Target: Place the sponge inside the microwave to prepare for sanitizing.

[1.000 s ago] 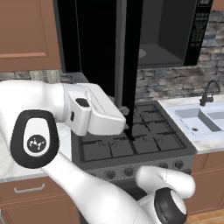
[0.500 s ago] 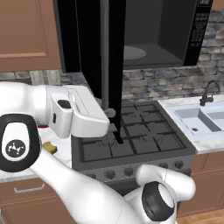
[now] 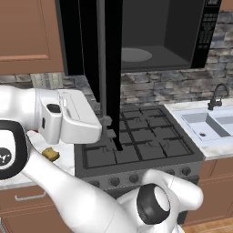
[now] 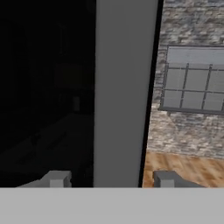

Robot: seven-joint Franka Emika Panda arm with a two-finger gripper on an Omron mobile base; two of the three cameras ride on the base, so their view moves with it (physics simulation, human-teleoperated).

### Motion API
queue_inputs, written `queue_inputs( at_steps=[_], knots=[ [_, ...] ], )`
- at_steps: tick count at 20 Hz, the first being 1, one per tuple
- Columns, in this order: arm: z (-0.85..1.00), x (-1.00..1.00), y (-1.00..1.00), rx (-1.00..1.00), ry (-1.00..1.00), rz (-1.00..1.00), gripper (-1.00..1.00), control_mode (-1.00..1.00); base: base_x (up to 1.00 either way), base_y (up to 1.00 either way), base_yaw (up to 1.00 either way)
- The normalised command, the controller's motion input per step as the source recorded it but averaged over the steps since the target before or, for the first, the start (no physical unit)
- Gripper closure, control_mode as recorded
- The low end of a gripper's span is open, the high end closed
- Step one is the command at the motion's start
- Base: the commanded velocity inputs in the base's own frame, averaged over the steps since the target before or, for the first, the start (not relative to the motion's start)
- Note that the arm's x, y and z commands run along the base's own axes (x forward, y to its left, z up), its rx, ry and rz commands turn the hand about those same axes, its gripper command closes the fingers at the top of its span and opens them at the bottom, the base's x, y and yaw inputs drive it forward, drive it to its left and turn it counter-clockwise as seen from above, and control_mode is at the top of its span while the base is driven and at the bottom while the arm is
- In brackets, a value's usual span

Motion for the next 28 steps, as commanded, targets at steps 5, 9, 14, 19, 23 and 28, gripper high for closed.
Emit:
queue_inputs(
  at_steps=[5, 9, 14, 19, 23, 28],
  knots=[
    [0.0, 0.0, 0.1, 0.0, 0.0, 0.0, -1.0, -1.0, 0.0, 0.0, 0.0],
    [0.0, 0.0, 0.14, 0.0, 0.0, 0.0, -1.0, -1.0, 0.0, 0.0, 0.0],
    [0.0, 0.0, 0.09, 0.0, 0.01, 0.0, -1.0, -1.0, 0.0, 0.0, 0.0],
    [-0.01, -0.02, 0.09, -0.01, 0.05, 0.0, -1.0, -1.0, 0.0, 0.0, 0.0],
    [0.0, -0.06, 0.15, -0.01, 0.07, 0.0, -1.0, -1.0, 0.0, 0.0, 0.0],
    [0.0, -0.3, 0.1, -0.01, 0.01, 0.0, -1.0, -1.0, 0.0, 0.0, 0.0]
  ],
)
